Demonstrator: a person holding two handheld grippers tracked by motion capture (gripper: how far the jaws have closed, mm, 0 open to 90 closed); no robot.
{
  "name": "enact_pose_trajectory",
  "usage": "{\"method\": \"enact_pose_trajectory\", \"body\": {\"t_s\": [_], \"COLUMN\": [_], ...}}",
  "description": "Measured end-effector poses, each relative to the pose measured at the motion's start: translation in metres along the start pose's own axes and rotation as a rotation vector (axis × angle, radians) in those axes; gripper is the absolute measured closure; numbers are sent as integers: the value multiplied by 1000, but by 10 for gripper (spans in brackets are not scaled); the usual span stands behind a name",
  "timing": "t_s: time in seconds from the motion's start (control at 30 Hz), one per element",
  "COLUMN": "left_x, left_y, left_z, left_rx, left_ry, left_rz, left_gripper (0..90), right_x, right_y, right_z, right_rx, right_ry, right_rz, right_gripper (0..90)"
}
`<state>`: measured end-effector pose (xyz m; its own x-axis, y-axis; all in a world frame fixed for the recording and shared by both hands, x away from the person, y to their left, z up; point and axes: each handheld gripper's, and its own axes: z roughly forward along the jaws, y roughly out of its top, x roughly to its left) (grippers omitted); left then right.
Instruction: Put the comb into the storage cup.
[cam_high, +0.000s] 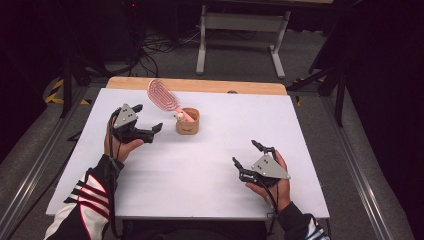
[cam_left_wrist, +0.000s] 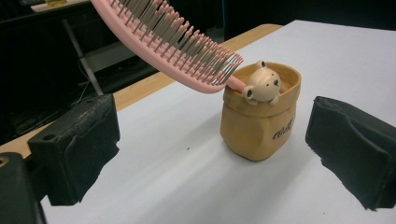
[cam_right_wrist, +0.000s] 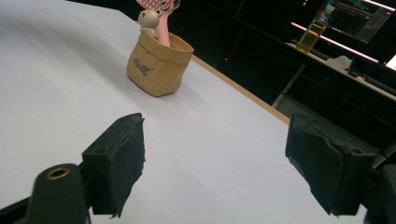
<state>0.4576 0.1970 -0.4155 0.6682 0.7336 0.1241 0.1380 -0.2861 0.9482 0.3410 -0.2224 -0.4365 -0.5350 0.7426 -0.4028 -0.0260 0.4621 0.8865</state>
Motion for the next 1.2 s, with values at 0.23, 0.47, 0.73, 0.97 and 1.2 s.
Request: {"method": "enact_pose_trajectory", "body": {"t_s": [0.23,0.47,0.73,0.97,1.2], "left_x": [-5,-9,-16,-20,-27], "left_y": [1,3,4,5,7], "left_z": [-8,-13,-16,-22,-28], "left_rx": [-11,-24,-23,-32,-40], "left_ry": [-9,-14,-24,-37,-54], "left_rz": [21,24,51,55,70], "left_gripper": [46,48,48,49,48], "right_x": [0,0,1,0,0], "right_y": [0,1,1,1,1], "right_z": [0,-1,-1,-1,-1], "right_rx": [0,0,-3,-6,-7], "right_ry": [-1,0,6,-1,-2], "right_rz": [-1,2,1,0,1], "right_gripper": [207,207,206,206,206]}}
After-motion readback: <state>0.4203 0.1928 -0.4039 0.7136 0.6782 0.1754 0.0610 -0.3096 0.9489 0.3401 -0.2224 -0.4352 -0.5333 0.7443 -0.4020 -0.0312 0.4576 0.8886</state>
